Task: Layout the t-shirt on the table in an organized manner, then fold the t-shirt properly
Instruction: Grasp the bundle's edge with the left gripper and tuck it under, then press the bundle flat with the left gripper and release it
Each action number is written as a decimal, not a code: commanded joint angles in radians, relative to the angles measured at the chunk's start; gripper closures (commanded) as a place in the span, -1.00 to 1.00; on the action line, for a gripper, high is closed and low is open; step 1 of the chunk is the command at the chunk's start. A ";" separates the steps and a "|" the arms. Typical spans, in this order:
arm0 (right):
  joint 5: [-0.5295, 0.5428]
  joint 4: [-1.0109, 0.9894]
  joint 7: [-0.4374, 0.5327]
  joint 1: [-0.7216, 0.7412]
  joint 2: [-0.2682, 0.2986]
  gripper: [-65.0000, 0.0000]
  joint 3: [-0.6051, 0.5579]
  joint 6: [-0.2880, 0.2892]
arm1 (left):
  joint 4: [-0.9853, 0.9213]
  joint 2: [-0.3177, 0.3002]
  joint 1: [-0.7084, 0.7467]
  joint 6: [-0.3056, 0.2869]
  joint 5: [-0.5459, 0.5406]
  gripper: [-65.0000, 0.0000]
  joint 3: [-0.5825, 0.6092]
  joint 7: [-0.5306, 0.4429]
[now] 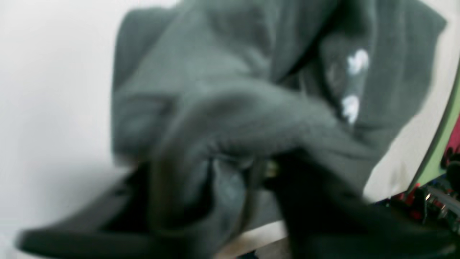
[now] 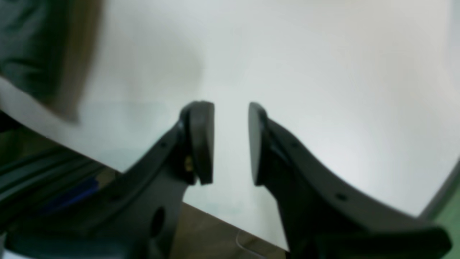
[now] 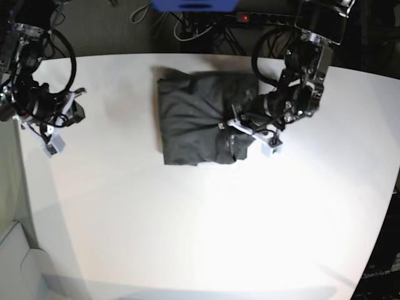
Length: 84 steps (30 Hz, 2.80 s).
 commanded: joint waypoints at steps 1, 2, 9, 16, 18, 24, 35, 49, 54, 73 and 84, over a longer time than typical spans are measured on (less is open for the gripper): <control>0.013 0.017 0.014 0.012 0.025 0.56 0.005 0.004 | -0.025 -0.003 -0.009 0.027 0.019 0.97 0.016 0.039; 0.013 0.017 0.014 0.012 0.034 0.56 0.005 0.004 | -0.037 -0.003 -0.022 0.027 0.019 1.00 0.023 0.043; 0.013 0.017 0.014 -0.003 0.071 0.56 0.111 0.004 | -0.069 -0.049 -0.146 0.028 0.135 0.99 0.201 0.040; 0.013 0.017 0.014 -0.028 0.071 0.56 0.293 0.004 | -0.057 -0.049 -0.289 0.027 0.332 0.99 0.411 0.043; 0.013 0.017 0.014 -0.037 0.071 0.56 0.323 0.004 | -0.060 -0.049 -0.338 0.027 0.376 0.99 0.490 0.042; 0.013 0.017 0.014 -0.066 0.071 0.56 0.390 0.004 | -0.057 -0.040 -0.427 0.027 0.551 0.99 0.700 0.037; 0.013 0.017 0.014 -0.098 0.071 0.56 0.404 0.004 | -0.068 0.019 -0.540 -0.067 0.875 0.99 0.988 -0.101; 0.012 0.017 0.014 -0.101 0.065 0.56 0.402 0.004 | -0.408 0.215 -0.540 -0.418 1.213 0.99 0.987 -0.293; 0.012 0.017 0.014 -0.101 0.066 0.56 0.399 0.004 | -0.421 0.230 -0.545 -0.418 1.217 0.99 0.984 -0.313; 0.012 0.017 0.014 -0.092 0.063 0.56 0.393 0.004 | -0.255 0.195 -0.553 -0.415 1.387 -0.61 0.925 -0.236; 0.013 0.017 0.014 -0.060 0.053 0.56 0.300 0.004 | 0.007 0.203 -0.367 -0.421 1.604 -0.61 0.517 -0.342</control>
